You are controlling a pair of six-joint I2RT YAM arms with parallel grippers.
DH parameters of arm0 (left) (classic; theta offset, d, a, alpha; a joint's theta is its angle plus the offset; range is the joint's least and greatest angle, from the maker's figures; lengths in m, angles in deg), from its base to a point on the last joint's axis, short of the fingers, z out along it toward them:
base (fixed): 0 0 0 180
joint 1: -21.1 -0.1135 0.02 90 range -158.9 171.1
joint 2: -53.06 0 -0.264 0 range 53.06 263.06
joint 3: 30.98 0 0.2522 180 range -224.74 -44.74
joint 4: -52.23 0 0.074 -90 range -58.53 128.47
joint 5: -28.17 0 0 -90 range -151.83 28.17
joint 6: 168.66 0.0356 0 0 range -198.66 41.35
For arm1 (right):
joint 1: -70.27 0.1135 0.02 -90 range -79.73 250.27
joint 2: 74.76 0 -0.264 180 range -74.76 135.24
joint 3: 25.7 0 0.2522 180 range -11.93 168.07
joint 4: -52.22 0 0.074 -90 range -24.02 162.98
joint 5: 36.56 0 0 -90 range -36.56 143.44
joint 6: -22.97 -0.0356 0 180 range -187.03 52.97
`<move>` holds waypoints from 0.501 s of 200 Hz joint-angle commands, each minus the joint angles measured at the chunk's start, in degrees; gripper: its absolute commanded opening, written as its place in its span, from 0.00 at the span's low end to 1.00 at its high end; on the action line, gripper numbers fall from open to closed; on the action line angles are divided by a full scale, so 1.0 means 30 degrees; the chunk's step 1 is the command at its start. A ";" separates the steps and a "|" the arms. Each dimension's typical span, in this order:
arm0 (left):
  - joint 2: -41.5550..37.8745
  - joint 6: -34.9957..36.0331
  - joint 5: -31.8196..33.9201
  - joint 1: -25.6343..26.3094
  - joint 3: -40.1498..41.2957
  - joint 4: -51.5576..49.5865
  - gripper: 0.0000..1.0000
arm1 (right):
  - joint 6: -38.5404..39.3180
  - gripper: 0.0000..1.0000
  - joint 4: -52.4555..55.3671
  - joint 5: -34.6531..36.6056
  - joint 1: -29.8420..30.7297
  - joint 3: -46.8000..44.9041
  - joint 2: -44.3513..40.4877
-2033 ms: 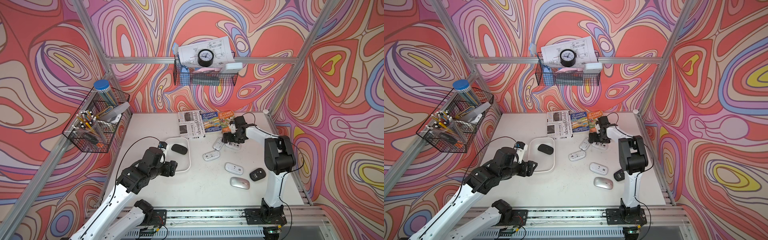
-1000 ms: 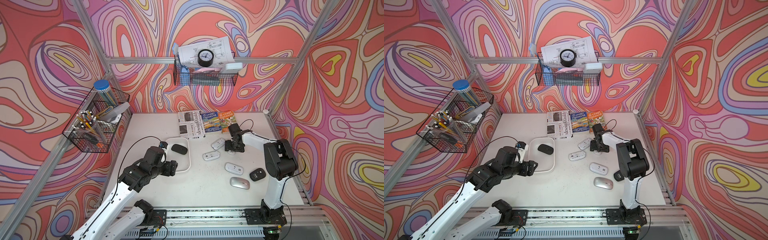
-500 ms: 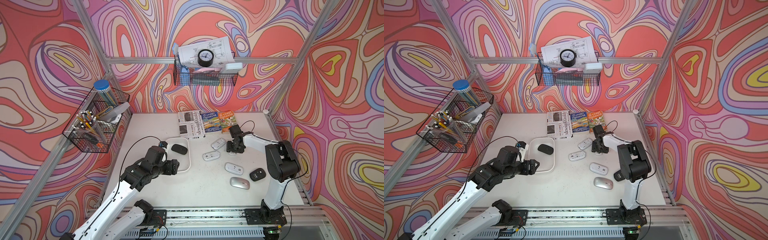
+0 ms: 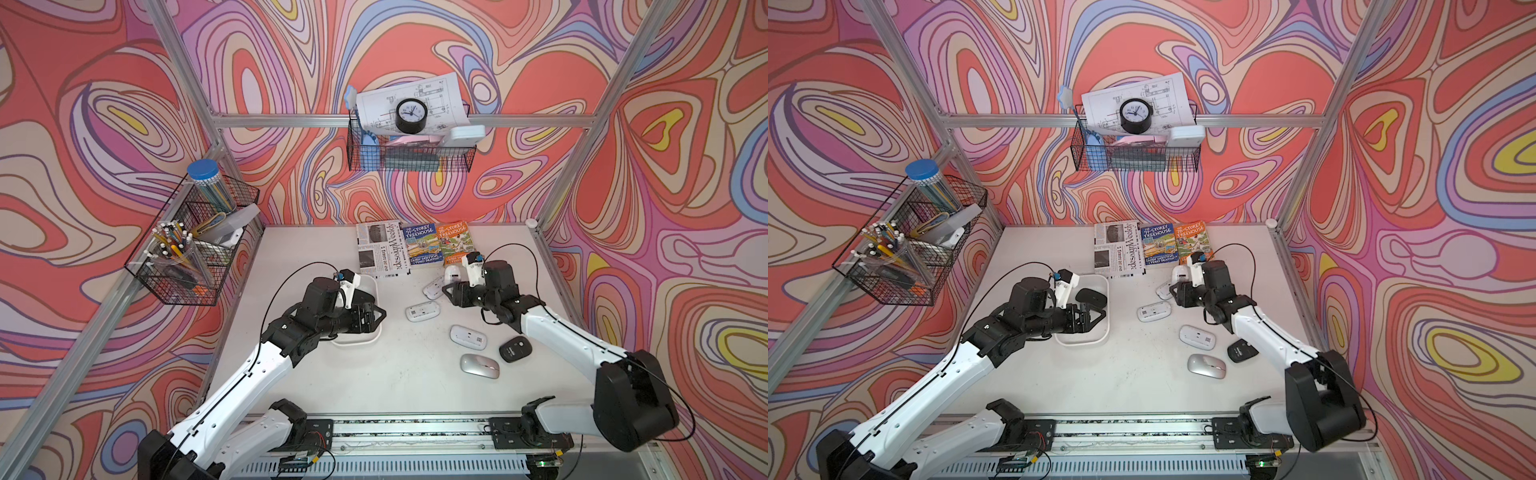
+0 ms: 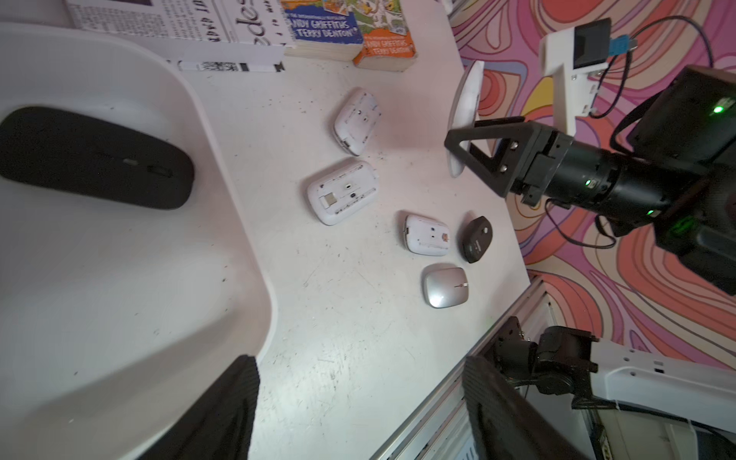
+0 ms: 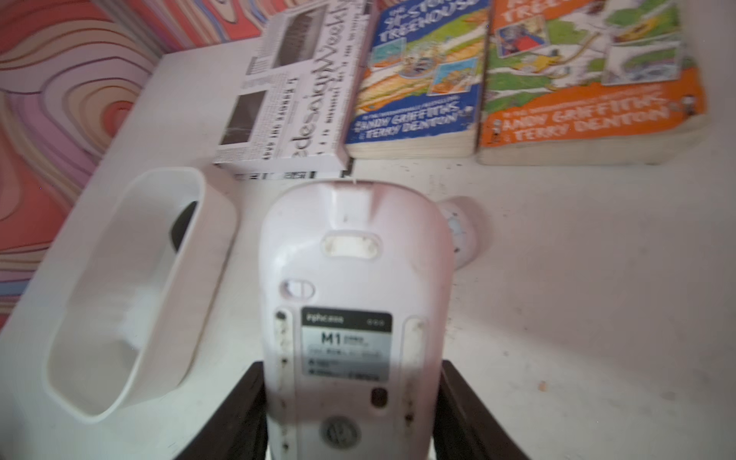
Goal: Put the mouse in the storage box
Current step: Pick up the mouse from the center of the board.
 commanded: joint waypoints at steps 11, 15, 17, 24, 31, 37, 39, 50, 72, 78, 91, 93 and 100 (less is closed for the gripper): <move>0.1687 -0.0996 -0.3697 0.0242 -0.1053 0.4494 0.75 | 0.2110 0.47 -0.5924 -0.3525 0.1656 -0.2349 -0.1637; 0.1906 -0.0964 -0.3729 0.0369 -0.1146 0.4628 0.75 | 0.2197 0.47 -0.6221 -0.3684 0.1776 -0.2537 -0.1754; 0.2013 -0.0961 -0.3722 0.0433 -0.1183 0.4699 0.75 | 0.2238 0.46 -0.6316 -0.3846 0.1803 -0.2599 -0.1776; 0.2370 -0.0909 -0.3748 0.0702 -0.1377 0.4874 0.75 | 0.2349 0.46 -0.6604 -0.4118 0.1988 -0.2742 -0.1867; 0.2715 -0.0812 -0.3677 0.1001 -0.1598 0.4955 0.75 | 0.2413 0.46 -0.6721 -0.4349 0.2103 -0.2817 -0.1892; 0.3001 -0.0666 -0.3542 0.1377 -0.1798 0.4953 0.74 | 0.2478 0.46 -0.6701 -0.4453 0.2188 -0.2805 -0.1835; 0.3115 -0.0608 -0.3463 0.1506 -0.1859 0.4949 0.74 | 0.2484 0.46 -0.6664 -0.4463 0.2213 -0.2805 -0.1818; 0.3582 -0.0276 -0.2900 0.2163 -0.2246 0.4772 0.74 | 0.2534 0.46 -0.6383 -0.4530 0.2323 -0.2641 -0.1700; 0.4684 0.0206 -0.1849 0.3036 -0.3025 0.4260 0.74 | 0.2643 0.46 -0.6083 -0.4704 0.2440 -0.2467 -0.1540; 0.4959 0.0268 -0.1610 0.3162 -0.3240 0.4138 0.73 | 0.2689 0.46 -0.6052 -0.4760 0.2471 -0.2414 -0.1502; 0.5599 0.0423 -0.1191 0.3378 -0.3663 0.4030 0.74 | 0.2728 0.46 -0.6004 -0.4852 0.2515 -0.2393 -0.1440; 0.5705 0.0441 -0.1132 0.3405 -0.3753 0.4008 0.73 | 0.2740 0.45 -0.5983 -0.4871 0.2529 -0.2369 -0.1433; 0.6057 0.0514 -0.0860 0.3467 -0.4018 0.3882 0.73 | 0.2737 0.45 -0.5886 -0.4908 0.2566 -0.2291 -0.1381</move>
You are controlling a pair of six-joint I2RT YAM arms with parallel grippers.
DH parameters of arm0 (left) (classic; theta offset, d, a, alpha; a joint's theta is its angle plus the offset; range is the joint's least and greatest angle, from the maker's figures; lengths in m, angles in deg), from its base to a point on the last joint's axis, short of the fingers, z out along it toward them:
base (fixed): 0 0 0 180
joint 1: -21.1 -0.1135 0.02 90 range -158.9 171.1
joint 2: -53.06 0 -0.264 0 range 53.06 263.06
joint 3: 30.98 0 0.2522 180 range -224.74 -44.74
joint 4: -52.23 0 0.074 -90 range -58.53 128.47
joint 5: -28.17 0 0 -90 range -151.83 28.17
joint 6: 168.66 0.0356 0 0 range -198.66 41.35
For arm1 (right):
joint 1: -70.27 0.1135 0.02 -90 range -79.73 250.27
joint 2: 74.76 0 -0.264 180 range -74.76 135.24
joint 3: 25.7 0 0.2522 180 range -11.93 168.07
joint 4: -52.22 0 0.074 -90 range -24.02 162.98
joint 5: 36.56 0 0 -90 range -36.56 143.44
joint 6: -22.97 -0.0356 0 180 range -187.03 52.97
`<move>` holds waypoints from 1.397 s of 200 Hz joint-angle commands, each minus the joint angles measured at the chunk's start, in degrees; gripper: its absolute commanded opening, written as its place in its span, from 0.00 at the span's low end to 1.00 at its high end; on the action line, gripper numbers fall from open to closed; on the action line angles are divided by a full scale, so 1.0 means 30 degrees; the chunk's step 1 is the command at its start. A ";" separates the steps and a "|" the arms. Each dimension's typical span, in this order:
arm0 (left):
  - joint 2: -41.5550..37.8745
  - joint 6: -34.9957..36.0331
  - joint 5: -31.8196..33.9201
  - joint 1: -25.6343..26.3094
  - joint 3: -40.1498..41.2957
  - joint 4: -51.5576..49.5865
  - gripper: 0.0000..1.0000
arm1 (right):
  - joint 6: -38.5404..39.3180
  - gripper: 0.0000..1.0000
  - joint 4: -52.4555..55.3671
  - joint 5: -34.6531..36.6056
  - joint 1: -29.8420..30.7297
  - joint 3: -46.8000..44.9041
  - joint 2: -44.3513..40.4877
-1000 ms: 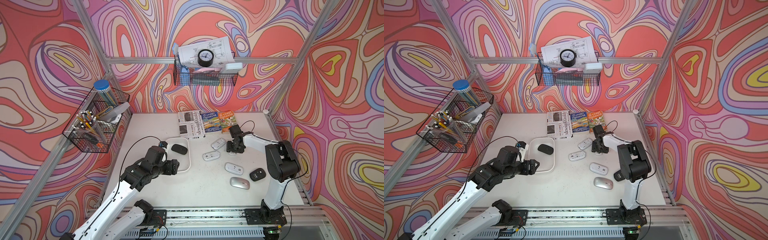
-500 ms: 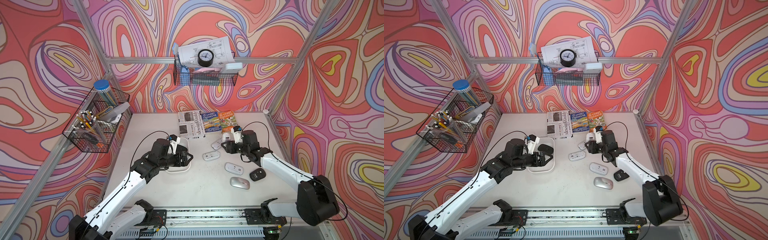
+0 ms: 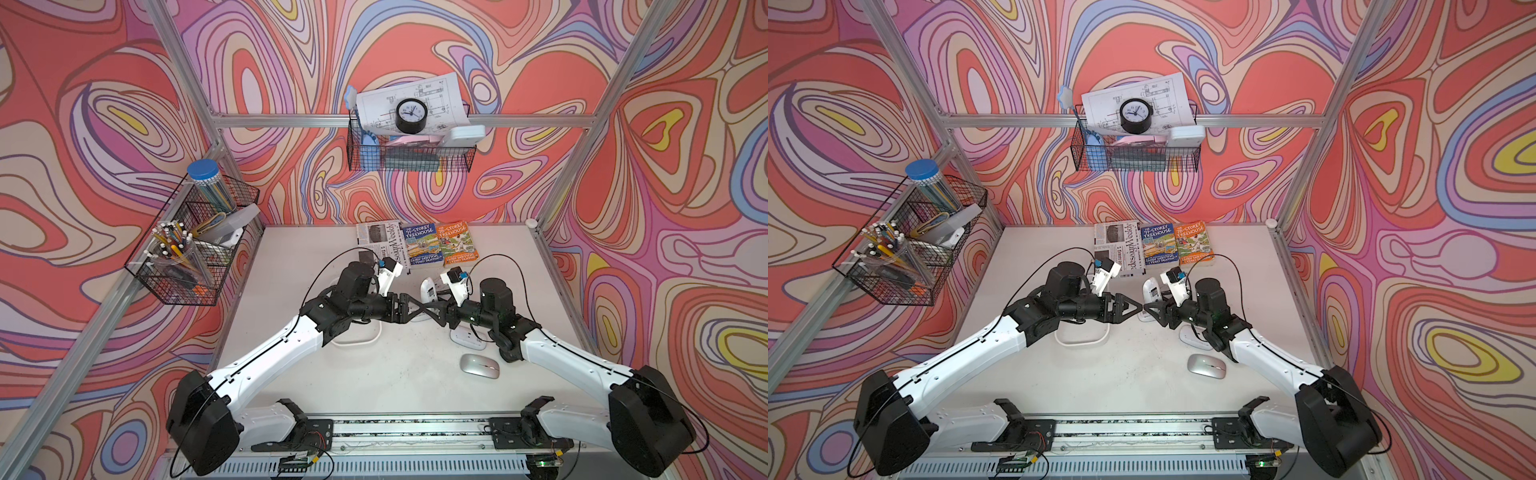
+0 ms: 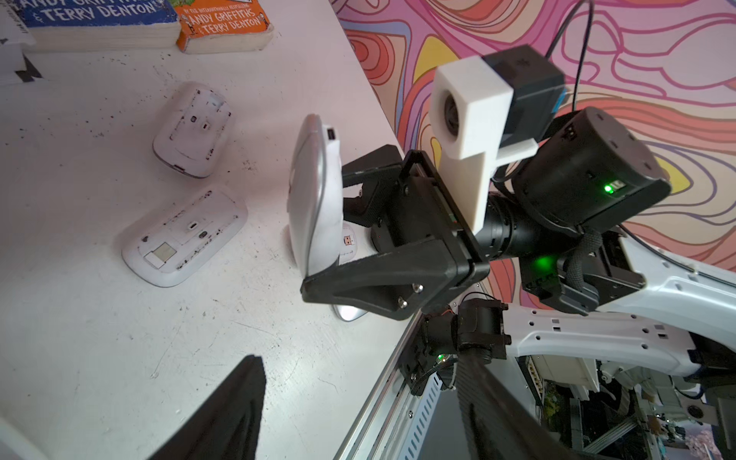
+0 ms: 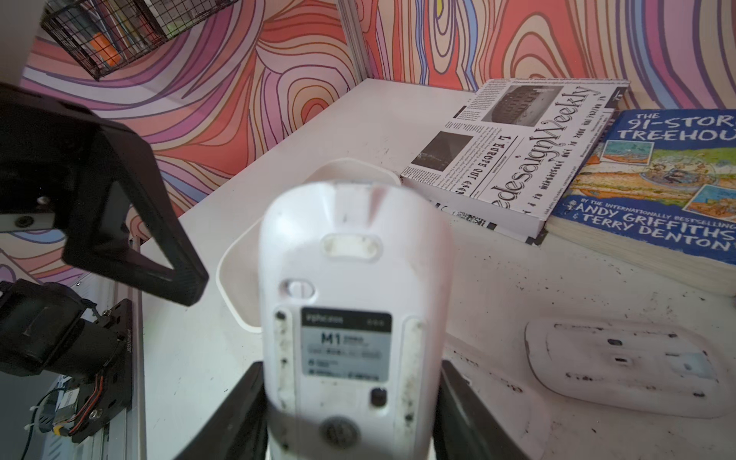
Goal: Put the mouse in the storage box
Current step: Pick up the mouse from the center of the board.
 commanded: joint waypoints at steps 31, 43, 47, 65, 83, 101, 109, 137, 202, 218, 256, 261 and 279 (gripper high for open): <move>0.2234 0.0902 0.1894 0.0281 -0.2063 -0.0213 0.69 | 0.0528 0.45 -0.0236 -0.0773 0.0271 0.0599 0.0184; 0.2678 0.1051 0.2165 0.0299 -0.2490 -0.0384 0.68 | 0.0517 0.45 -0.0159 -0.0803 0.0310 0.0656 0.0230; 0.2875 0.1168 0.2231 0.0320 -0.2648 -0.0447 0.67 | 0.0511 0.45 -0.0136 -0.0851 0.0314 0.0685 0.0251; 0.3646 0.1302 0.2518 0.0350 -0.3221 -0.0670 0.65 | 0.0529 0.45 0.0039 -0.0920 0.0334 0.0806 0.0382; 0.4346 0.1419 0.2641 0.0409 -0.3857 -0.0893 0.62 | 0.0585 0.45 0.0127 -0.1009 0.0339 0.0919 0.0477; 0.4805 0.1447 0.2570 0.0475 -0.4231 -0.0920 0.56 | 0.0642 0.45 0.0352 -0.1009 0.0358 0.1080 0.0611; 0.4973 0.1410 0.2573 0.0511 -0.4327 -0.0959 0.54 | 0.0626 0.45 0.0452 -0.0988 0.0359 0.1132 0.0651; 0.5248 0.1419 0.2905 0.0526 -0.4438 -0.1116 0.44 | 0.0697 0.44 0.0540 -0.1005 0.0367 0.1208 0.0789; 0.5548 0.1481 0.4424 0.0526 -0.4983 -0.2200 0.00 | 0.0562 0.70 0.0690 -0.0803 0.0374 0.1230 0.1032; 0.5280 0.1844 0.6066 0.0526 -0.5143 -0.3252 0.00 | 0.0293 0.85 0.0692 -0.0348 0.0359 0.1216 0.1036; 0.4209 0.3261 1.2974 0.0497 -0.5094 -0.7101 0.00 | 0.0279 0.92 0.0851 0.0695 0.0359 0.1131 0.1065; 0.4002 0.3442 1.4002 0.0497 -0.4935 -0.7428 0.00 | 0.0306 0.91 0.0867 0.0823 0.0367 0.1134 0.1085; 0.3428 0.3819 1.7296 0.0471 -0.4158 -0.8297 0.00 | 0.0338 0.91 0.0838 0.0956 0.0378 0.1135 0.1224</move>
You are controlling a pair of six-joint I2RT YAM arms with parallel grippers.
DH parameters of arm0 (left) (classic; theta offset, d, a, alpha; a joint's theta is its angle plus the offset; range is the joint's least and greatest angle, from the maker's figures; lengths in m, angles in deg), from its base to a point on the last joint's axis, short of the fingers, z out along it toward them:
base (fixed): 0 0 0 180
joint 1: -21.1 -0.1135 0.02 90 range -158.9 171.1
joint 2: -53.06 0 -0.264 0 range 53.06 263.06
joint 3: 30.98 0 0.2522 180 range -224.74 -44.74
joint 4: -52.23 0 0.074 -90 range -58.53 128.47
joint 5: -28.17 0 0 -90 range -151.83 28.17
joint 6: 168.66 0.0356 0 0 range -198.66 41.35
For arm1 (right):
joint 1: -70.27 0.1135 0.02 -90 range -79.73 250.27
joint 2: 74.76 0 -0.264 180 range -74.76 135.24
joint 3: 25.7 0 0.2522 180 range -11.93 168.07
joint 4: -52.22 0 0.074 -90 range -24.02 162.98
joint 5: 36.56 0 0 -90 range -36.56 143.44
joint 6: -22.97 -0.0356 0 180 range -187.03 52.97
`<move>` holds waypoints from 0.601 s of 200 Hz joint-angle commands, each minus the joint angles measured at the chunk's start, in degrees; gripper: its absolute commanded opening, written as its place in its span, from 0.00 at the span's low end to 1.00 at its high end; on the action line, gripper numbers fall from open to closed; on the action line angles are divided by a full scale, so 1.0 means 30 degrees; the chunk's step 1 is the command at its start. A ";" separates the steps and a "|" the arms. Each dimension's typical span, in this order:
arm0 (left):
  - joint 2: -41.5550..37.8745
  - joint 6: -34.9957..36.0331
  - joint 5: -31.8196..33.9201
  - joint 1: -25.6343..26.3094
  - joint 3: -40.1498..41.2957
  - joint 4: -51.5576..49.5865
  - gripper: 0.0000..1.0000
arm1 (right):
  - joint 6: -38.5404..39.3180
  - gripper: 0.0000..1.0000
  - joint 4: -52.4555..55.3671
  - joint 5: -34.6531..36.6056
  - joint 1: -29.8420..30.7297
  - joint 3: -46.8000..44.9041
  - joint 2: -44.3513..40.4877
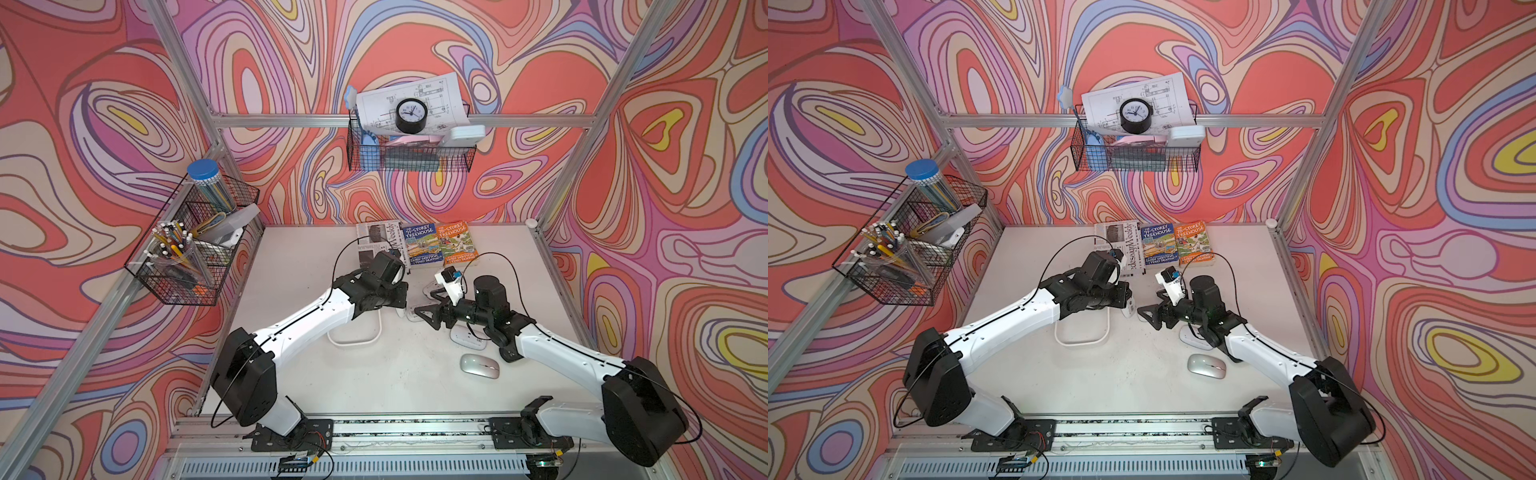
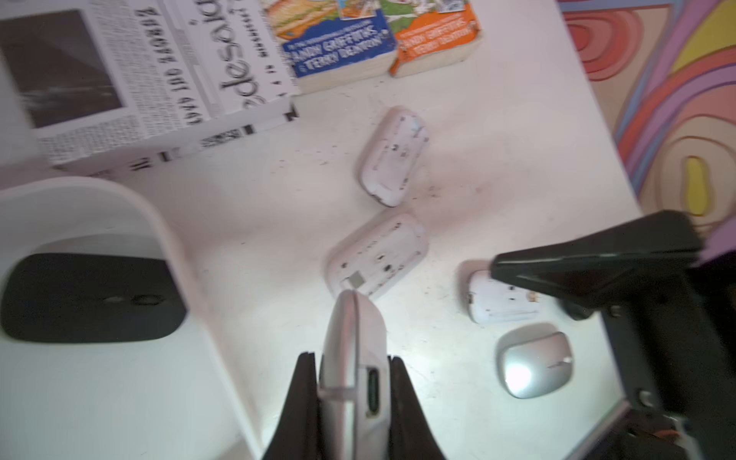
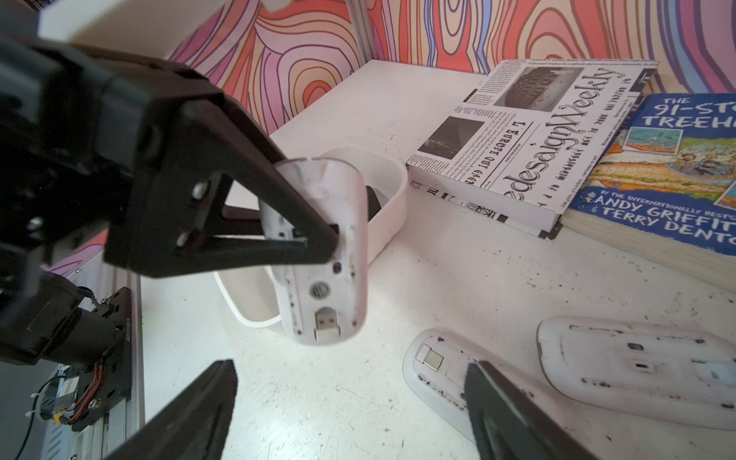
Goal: Put the mouse in the storage box
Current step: Pick up the mouse from the center of the board, then place the mouse in the storage box.
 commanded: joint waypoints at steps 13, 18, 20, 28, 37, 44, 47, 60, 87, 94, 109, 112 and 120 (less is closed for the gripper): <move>-0.1641 0.1578 0.7783 -0.0115 0.1059 -0.2533 0.00 | 0.0016 0.91 0.0062 0.0571 0.0097 0.0393 0.0372; -0.1704 0.1690 0.8131 -0.0145 0.1278 -0.2442 0.00 | 0.0017 0.92 0.0058 0.0568 0.0101 0.0406 0.0422; -0.1730 0.1768 0.8206 -0.0150 0.1326 -0.2381 0.00 | 0.0017 0.92 0.0058 0.0568 0.0113 0.0407 0.0451; -0.1724 0.2140 0.8538 -0.0232 0.1689 -0.1993 0.00 | 0.0017 0.91 0.0087 0.0568 0.0099 0.0437 0.0548; -0.1575 0.2466 0.8487 -0.0323 0.1965 -0.1681 0.00 | 0.0016 0.91 0.0113 0.0568 0.0098 0.0477 0.0614; -0.1344 0.2791 0.8350 -0.0378 0.2087 -0.1431 0.00 | 0.0024 0.91 0.0134 0.0568 0.0098 0.0491 0.0640; -0.1243 0.2936 0.8330 -0.0386 0.2135 -0.1289 0.00 | 0.0040 0.91 0.0148 0.0568 0.0101 0.0472 0.0645; -0.0735 0.3546 0.8411 -0.0423 0.2447 -0.0665 0.00 | 0.0069 0.91 0.0190 0.0641 0.0097 0.0411 0.0622; 0.0338 0.4728 0.9022 -0.0624 0.3010 0.0843 0.00 | 0.0057 0.91 0.0175 0.0744 0.0099 0.0295 0.0639; 0.0546 0.5098 0.8876 -0.0653 0.3237 0.1438 0.00 | 0.0058 0.91 0.0161 0.0729 0.0097 0.0290 0.0663; 0.1028 0.5663 0.8369 -0.0650 0.3692 0.2729 0.00 | 0.0046 0.91 0.0116 0.0714 0.0100 0.0276 0.0769; 0.1141 0.5719 0.8311 -0.0650 0.3749 0.2904 0.00 | 0.0021 0.91 0.0117 0.0718 0.0097 0.0288 0.0804; 0.1461 0.5862 0.8304 -0.0650 0.3815 0.3150 0.00 | 0.0046 0.91 0.0188 0.0730 0.0098 0.0355 0.0849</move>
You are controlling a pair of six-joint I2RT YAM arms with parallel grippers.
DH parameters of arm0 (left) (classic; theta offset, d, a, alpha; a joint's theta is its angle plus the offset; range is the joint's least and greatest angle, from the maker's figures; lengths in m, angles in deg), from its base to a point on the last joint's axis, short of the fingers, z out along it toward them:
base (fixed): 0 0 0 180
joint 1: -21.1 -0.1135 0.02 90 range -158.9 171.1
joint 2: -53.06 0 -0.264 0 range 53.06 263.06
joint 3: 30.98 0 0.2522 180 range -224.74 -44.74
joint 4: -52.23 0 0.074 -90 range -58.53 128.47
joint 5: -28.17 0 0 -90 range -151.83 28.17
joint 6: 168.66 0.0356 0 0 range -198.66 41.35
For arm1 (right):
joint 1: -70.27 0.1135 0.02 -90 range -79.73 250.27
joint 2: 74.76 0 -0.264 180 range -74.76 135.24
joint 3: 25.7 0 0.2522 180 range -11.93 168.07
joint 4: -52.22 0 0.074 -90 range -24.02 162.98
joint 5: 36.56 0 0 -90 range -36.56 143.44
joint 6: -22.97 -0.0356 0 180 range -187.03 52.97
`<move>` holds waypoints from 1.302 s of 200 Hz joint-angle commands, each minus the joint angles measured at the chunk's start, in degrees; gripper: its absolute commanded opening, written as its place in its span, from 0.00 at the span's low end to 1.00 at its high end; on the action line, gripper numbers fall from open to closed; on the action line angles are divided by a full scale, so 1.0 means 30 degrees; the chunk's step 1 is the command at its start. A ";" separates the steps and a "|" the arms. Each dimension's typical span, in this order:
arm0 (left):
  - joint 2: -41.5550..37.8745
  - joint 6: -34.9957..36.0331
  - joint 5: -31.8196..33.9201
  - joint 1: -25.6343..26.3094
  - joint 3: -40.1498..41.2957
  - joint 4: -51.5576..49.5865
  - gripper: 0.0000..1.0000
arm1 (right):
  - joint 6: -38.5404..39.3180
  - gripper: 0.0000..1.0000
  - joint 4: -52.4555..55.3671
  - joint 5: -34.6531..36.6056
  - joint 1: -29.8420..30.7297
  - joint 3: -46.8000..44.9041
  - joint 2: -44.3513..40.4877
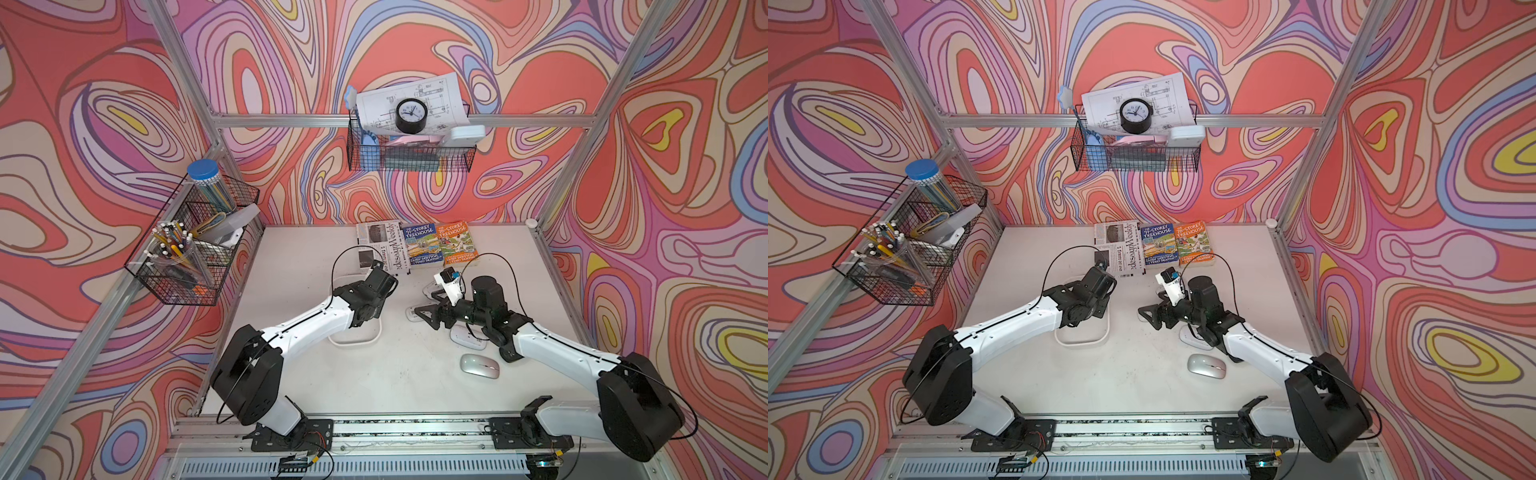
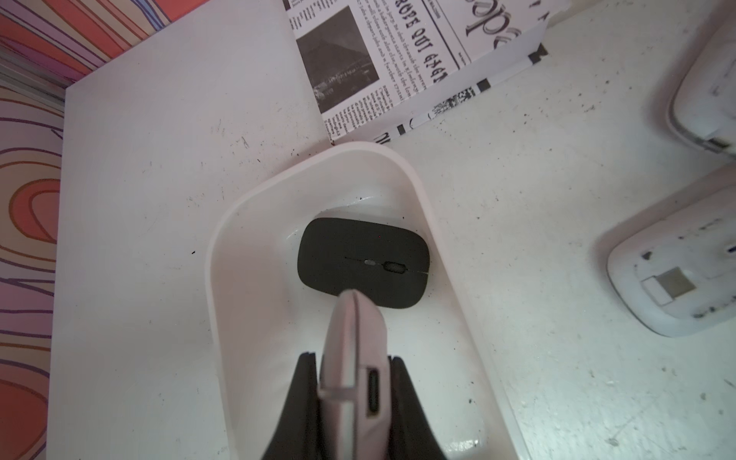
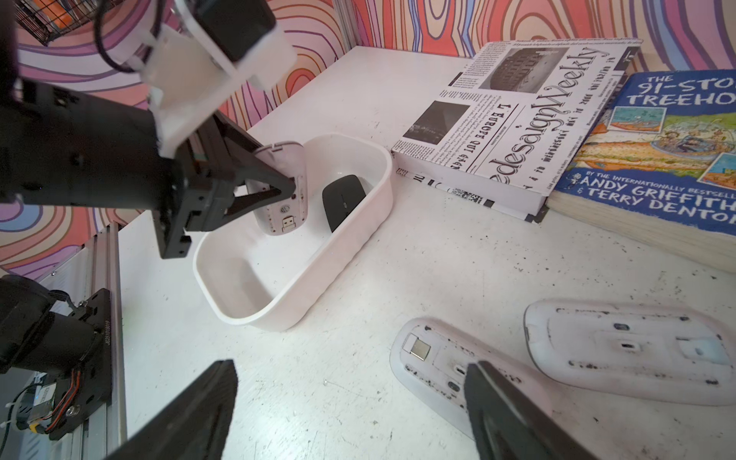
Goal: Put the mouse in the storage box
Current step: Place the mouse in the storage box.
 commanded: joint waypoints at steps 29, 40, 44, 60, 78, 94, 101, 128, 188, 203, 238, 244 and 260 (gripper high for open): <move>0.1737 0.2129 -0.0590 -0.0119 0.0671 0.3286 0.00 | 0.0043 0.91 0.0080 0.0124 0.0077 0.0363 0.0348; 0.1963 0.2240 -0.0697 -0.0133 0.0798 0.3965 0.00 | 0.0043 0.91 0.0044 0.0122 0.0068 0.0358 0.0399; 0.1983 0.2297 -0.0781 -0.0148 0.0870 0.4227 0.00 | 0.0039 0.91 0.0059 0.0111 0.0068 0.0376 0.0432; 0.2145 0.2521 -0.0792 -0.0155 0.1038 0.4959 0.00 | 0.0017 0.91 0.0130 0.0037 0.0068 0.0407 0.0484; 0.2601 0.2744 -0.0459 -0.0280 0.0784 0.5241 0.00 | -0.0024 0.91 0.0161 -0.0022 0.0068 0.0434 0.0490; 0.2900 0.2914 -0.0114 -0.0445 0.0555 0.5234 0.00 | -0.0065 0.91 0.0161 -0.0052 0.0080 0.0444 0.0478; 0.2980 0.2995 0.0121 -0.0503 0.0499 0.5280 0.00 | -0.0061 0.91 0.0223 -0.0048 0.0079 0.0478 0.0479; 0.3070 0.3201 0.1198 -0.0565 0.0384 0.5102 0.00 | -0.0049 0.91 0.0337 -0.0079 0.0086 0.0557 0.0552; 0.3121 0.2424 0.3492 -0.0565 0.0132 0.3954 0.01 | -0.0201 0.91 0.0603 -0.0168 0.0073 0.0791 0.0551; 0.3312 0.2288 0.3447 -0.0566 -0.0084 0.3563 0.15 | -0.0217 0.91 0.0601 -0.0206 0.0071 0.0790 0.0529; 0.3568 0.1817 0.3056 -0.0565 -0.0050 0.2998 0.24 | -0.0212 0.91 0.0542 -0.0142 0.0068 0.0745 0.0522; 0.3568 0.1712 0.3038 -0.0565 0.0012 0.3005 0.26 | -0.0190 0.91 0.0557 -0.0138 0.0079 0.0744 0.0517; 0.3441 0.1360 0.2947 -0.0565 0.0252 0.2961 0.37 | -0.0158 0.91 0.0681 -0.0085 0.0090 0.0819 0.0442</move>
